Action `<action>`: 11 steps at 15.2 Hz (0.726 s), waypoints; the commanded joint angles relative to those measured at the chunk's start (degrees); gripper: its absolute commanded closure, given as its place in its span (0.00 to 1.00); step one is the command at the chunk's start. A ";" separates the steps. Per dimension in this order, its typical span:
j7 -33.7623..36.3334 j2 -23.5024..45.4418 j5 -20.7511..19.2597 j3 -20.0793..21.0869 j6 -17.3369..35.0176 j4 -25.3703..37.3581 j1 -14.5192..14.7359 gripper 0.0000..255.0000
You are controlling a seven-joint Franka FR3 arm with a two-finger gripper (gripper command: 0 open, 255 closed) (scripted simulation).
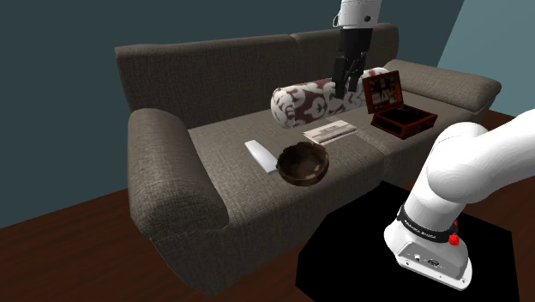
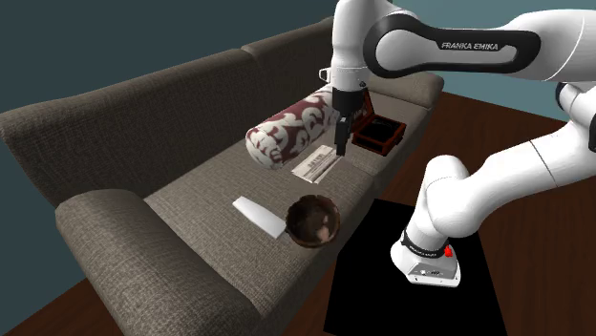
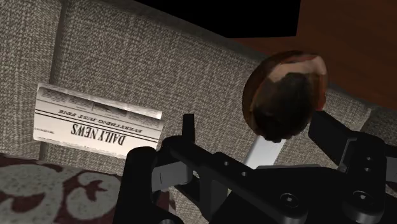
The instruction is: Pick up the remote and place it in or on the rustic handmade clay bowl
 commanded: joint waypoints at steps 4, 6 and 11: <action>4.06 3.36 1.47 2.59 5.72 -1.78 0.19 0.00; 6.72 6.08 2.27 4.24 9.54 -2.51 0.33 0.00; 13.33 14.35 3.56 8.19 18.86 -2.68 0.45 0.00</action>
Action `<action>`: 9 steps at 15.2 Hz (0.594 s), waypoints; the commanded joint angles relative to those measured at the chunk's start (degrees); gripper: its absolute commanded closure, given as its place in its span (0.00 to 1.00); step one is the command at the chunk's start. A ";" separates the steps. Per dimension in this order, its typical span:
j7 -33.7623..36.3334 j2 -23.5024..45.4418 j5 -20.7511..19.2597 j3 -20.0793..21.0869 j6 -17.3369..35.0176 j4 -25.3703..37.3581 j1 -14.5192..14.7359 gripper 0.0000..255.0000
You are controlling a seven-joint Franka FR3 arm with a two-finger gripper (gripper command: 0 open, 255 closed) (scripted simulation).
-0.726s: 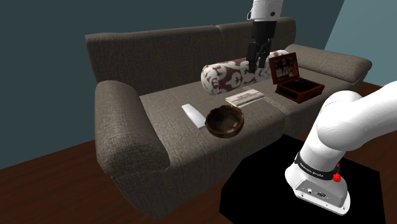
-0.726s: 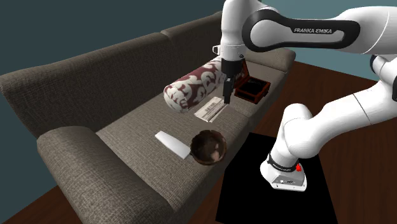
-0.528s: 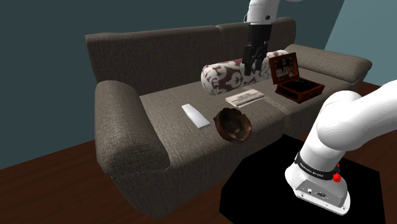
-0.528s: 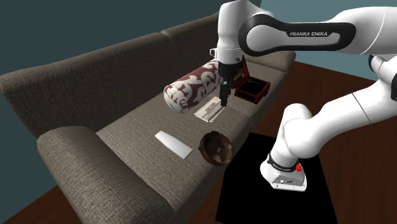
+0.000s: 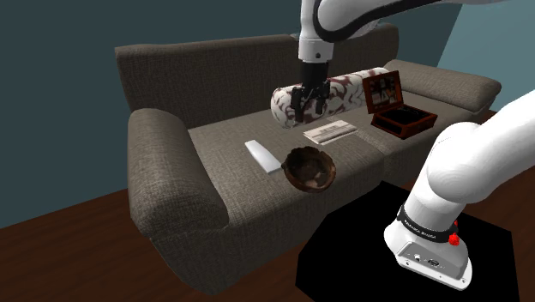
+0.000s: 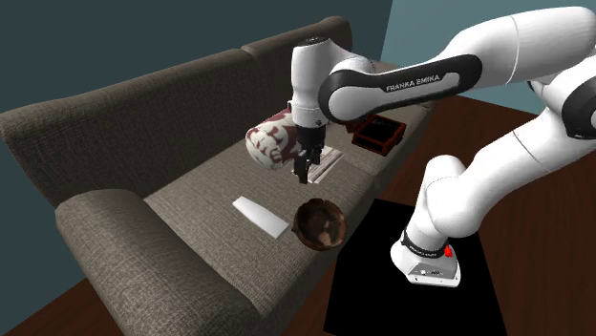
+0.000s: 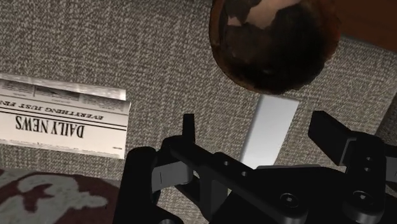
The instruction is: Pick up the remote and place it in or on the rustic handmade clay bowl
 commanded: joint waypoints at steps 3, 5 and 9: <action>5.38 7.20 0.28 2.86 7.08 0.89 -0.13 0.00; 8.15 11.33 0.00 4.18 10.34 2.04 -0.27 0.00; 13.98 20.03 -1.52 6.43 16.11 5.40 -0.62 0.00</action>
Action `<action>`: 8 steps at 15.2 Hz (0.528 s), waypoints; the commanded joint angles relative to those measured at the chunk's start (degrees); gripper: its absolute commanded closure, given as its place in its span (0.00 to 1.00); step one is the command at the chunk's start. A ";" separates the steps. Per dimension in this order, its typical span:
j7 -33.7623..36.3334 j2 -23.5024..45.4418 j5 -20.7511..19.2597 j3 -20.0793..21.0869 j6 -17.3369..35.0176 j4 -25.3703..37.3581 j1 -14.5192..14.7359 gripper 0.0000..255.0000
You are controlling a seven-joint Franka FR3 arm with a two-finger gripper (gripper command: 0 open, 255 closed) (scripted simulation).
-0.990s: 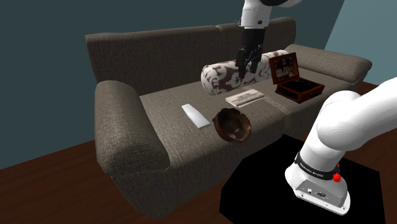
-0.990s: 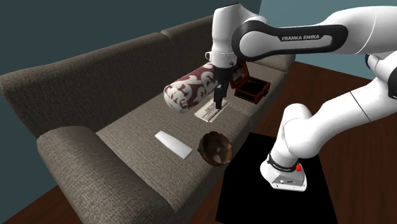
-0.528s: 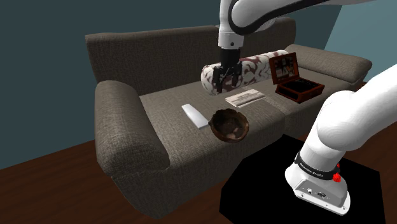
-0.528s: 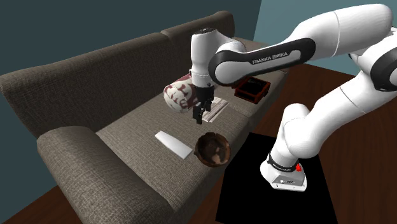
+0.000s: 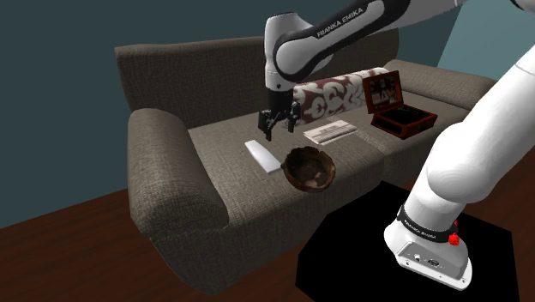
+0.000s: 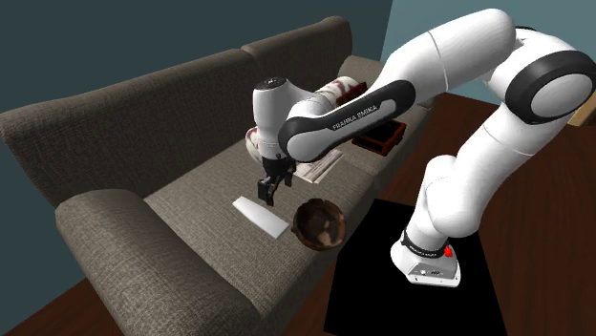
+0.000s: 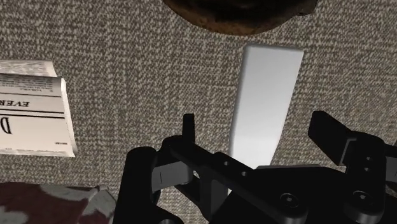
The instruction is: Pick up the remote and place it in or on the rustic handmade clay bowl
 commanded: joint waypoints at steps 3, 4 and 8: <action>6.01 9.09 -2.49 1.63 4.86 4.56 -0.43 0.00; 7.59 11.39 -3.29 1.90 5.87 5.87 -0.42 0.00; 11.00 16.64 -5.24 2.17 8.45 8.53 -0.19 0.00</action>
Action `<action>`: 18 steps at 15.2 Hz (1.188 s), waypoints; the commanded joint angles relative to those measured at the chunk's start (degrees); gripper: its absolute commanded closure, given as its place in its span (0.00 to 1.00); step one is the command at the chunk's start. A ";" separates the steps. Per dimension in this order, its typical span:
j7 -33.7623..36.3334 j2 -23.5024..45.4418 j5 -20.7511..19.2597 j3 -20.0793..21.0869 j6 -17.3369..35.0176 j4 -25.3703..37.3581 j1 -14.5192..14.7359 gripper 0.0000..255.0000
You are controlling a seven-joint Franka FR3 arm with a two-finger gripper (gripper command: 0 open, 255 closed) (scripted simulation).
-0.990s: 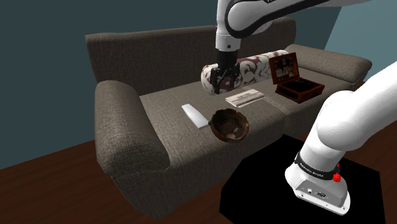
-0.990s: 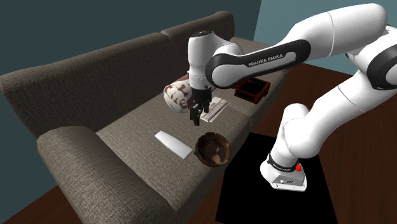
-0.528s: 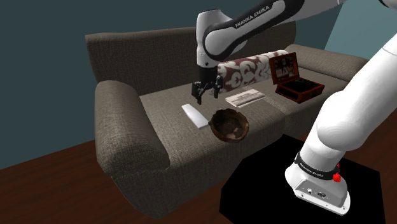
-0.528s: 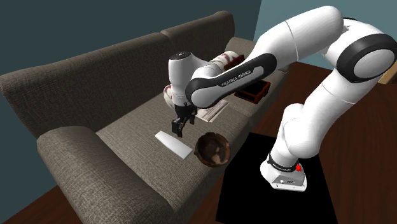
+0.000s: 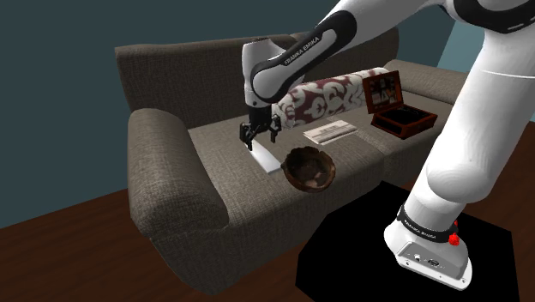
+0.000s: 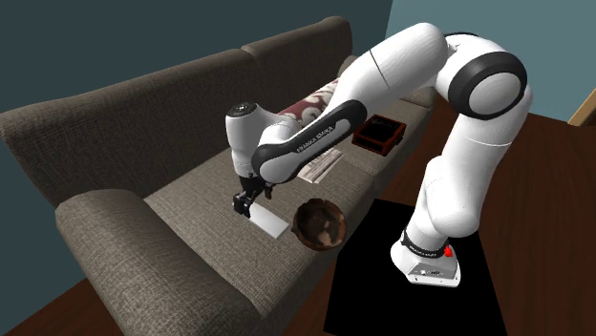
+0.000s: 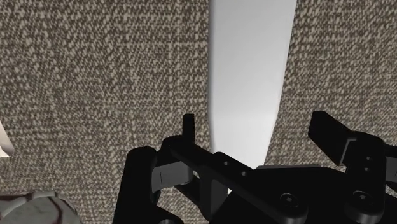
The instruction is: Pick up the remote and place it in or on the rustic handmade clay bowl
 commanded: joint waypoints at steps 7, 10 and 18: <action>1.20 4.31 -1.34 -0.09 5.66 -1.39 0.09 0.00; 1.20 4.31 -1.34 -0.10 5.66 -1.39 0.09 0.00; 1.20 4.30 -1.34 -0.10 5.66 -1.41 0.09 1.00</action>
